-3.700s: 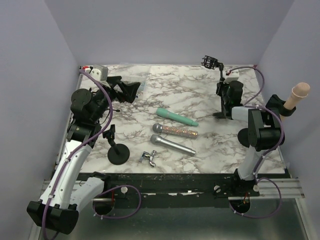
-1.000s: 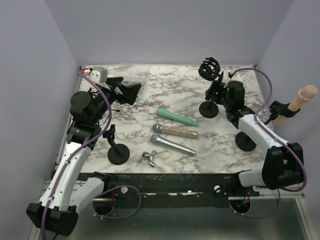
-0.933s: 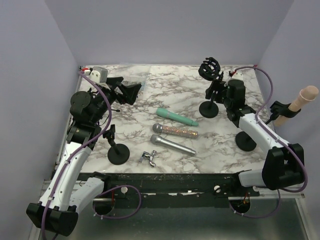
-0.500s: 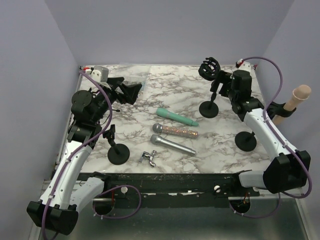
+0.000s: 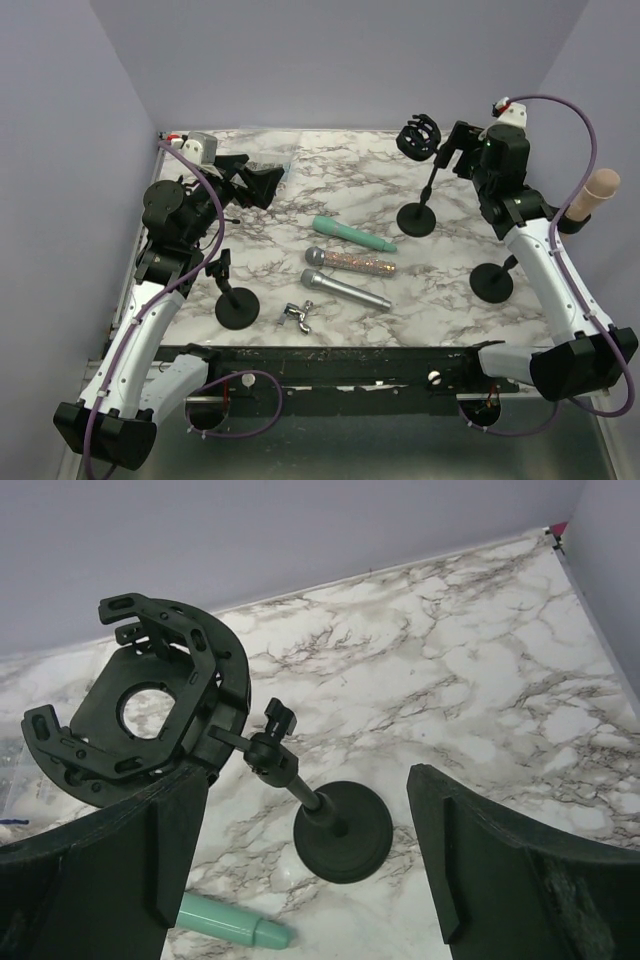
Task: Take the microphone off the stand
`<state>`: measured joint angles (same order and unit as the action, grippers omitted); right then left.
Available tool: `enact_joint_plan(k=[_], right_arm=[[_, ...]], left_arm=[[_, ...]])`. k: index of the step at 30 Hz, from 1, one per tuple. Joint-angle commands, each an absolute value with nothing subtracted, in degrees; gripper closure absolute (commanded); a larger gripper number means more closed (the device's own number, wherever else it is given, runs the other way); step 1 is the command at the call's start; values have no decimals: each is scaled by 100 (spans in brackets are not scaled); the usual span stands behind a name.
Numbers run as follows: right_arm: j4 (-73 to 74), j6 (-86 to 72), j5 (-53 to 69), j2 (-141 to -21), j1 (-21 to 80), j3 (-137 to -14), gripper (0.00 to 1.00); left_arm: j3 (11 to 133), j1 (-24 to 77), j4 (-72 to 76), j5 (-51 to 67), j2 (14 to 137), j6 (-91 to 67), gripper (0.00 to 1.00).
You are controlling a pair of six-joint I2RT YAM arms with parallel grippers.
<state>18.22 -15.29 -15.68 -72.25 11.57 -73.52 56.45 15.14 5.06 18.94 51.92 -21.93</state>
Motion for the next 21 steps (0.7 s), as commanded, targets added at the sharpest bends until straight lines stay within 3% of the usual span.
enact_joint_plan(k=[1, 7, 21], right_arm=[[1979, -1462, -1758, -7146, 1159, -7586, 14], [1844, -1521, -1628, -7466, 1160, -7728, 33], [1485, -1594, -1368, -7848, 1159, -7520, 37]], left_arm=[[5634, 1542, 633, 2000, 5170, -2182, 4], [5625, 1538, 633, 1960, 5196, -2162, 4], [5634, 1538, 615, 1968, 5177, -2146, 4]])
